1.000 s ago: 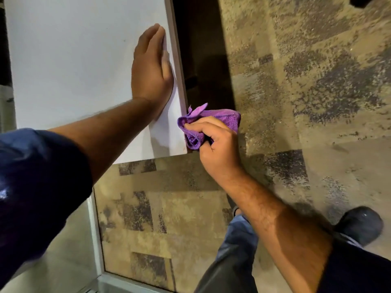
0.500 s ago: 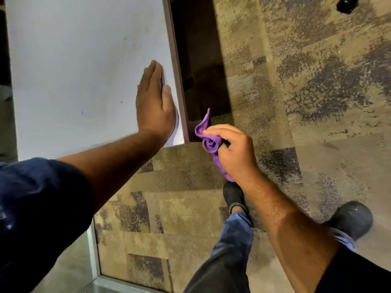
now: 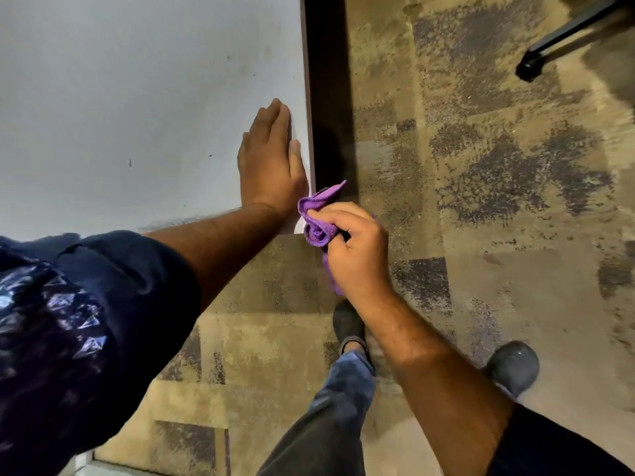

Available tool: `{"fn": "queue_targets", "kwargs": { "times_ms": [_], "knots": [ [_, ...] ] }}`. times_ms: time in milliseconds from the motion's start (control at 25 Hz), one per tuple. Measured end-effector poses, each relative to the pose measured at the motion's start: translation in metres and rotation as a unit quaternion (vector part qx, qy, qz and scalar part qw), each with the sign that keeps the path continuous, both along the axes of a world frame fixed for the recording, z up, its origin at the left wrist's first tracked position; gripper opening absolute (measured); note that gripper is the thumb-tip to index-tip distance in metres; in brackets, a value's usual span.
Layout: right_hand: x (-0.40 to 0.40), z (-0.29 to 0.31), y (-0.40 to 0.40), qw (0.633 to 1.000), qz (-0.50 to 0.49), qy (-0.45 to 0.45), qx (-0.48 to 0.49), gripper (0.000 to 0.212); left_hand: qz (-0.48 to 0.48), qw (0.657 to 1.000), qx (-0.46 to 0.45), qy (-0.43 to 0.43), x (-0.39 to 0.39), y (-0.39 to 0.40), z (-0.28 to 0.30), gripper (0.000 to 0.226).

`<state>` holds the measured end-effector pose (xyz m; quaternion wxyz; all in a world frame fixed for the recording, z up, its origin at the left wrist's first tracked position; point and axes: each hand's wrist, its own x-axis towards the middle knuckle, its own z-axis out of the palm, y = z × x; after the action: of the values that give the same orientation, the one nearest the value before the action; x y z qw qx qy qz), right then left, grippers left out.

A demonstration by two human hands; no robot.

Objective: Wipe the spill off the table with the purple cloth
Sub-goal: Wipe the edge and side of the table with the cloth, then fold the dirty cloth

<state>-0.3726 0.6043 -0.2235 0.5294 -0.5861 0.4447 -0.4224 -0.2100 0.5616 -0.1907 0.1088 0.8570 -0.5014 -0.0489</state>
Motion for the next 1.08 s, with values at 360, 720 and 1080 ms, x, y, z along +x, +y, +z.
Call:
{"fn": "queue_targets", "kwargs": {
  "times_ms": [360, 720, 1080],
  "knots": [
    [-0.082, 0.077, -0.045, 0.937, -0.009, -0.117, 0.33, 0.05, -0.023, 0.956, -0.048, 0.288, 0.0, 0.032, 0.03, 0.059],
    [-0.093, 0.206, -0.017, 0.862, 0.041, -0.26, 0.432, 0.049, 0.161, 0.629, -0.079, 0.756, -0.099, 0.127, 0.139, 0.049],
    [-0.175, 0.302, -0.05, 0.895, 0.126, -0.183, 0.386, 0.039, 0.057, 0.674, -0.188, 0.712, -0.183, 0.116, 0.248, 0.042]
  ]
}}
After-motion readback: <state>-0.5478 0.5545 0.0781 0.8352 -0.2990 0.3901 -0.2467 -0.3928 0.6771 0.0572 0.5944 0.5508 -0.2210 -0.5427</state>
